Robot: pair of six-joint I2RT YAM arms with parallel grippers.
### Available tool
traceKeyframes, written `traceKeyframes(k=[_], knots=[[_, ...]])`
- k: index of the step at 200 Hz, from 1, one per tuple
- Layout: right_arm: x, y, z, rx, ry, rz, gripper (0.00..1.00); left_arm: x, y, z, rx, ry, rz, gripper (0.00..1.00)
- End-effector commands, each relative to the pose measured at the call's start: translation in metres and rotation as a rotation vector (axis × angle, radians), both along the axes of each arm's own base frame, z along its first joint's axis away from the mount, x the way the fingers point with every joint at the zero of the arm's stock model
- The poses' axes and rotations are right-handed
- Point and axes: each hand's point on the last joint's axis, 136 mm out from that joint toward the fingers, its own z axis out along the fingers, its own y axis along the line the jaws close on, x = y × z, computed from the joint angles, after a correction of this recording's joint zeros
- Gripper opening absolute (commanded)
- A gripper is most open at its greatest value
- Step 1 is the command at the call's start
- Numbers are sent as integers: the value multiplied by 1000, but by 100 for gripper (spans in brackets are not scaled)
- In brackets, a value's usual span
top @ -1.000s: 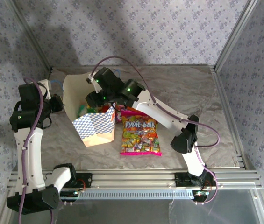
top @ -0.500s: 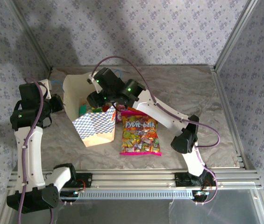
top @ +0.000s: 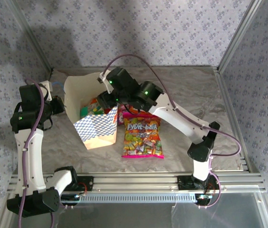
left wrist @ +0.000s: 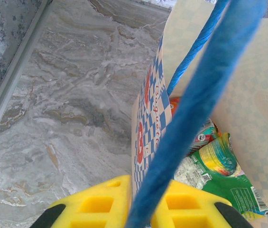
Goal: Place the snacks into the paper bag
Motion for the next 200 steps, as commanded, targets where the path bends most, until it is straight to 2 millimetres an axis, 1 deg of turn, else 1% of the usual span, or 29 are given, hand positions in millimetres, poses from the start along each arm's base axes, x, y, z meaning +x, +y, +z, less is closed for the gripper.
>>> traceKeyframes(k=[1, 24, 51, 64, 86, 96, 110, 121, 143, 158, 175, 200], knots=[[6, -22, 16, -3, -71, -48, 50, -6, -3, 11, -7, -16, -4, 18], [12, -41, 17, -14, -90, -92, 54, -7, -3, 12, -12, -19, -2, 18], [24, -72, 13, -15, -82, -174, 57, -7, -4, 13, -19, -21, -3, 18], [27, -86, 12, -3, -73, -200, 59, -7, -4, 14, -20, -22, -1, 18], [35, -116, 10, 36, -42, -266, 62, -7, -5, 15, -23, -22, -1, 18], [40, -130, 6, 56, -19, -300, 64, -7, -4, 16, -24, -23, 1, 18], [46, -152, 5, 97, 6, -356, 65, -7, -4, 17, -26, -25, 3, 18], [51, -170, 0, 118, 29, -411, 66, -6, -5, 18, -29, -27, 3, 18], [57, -199, -8, 142, 58, -498, 73, -6, -5, 17, -32, -25, 6, 18], [58, -213, -14, 147, 71, -533, 78, -5, -5, 17, -36, -24, 8, 18], [61, -225, -19, 160, 86, -566, 80, -4, -5, 18, -43, -23, 11, 18], [69, -243, -36, 191, 155, -633, 86, -4, -6, 18, -51, -24, 16, 18]])
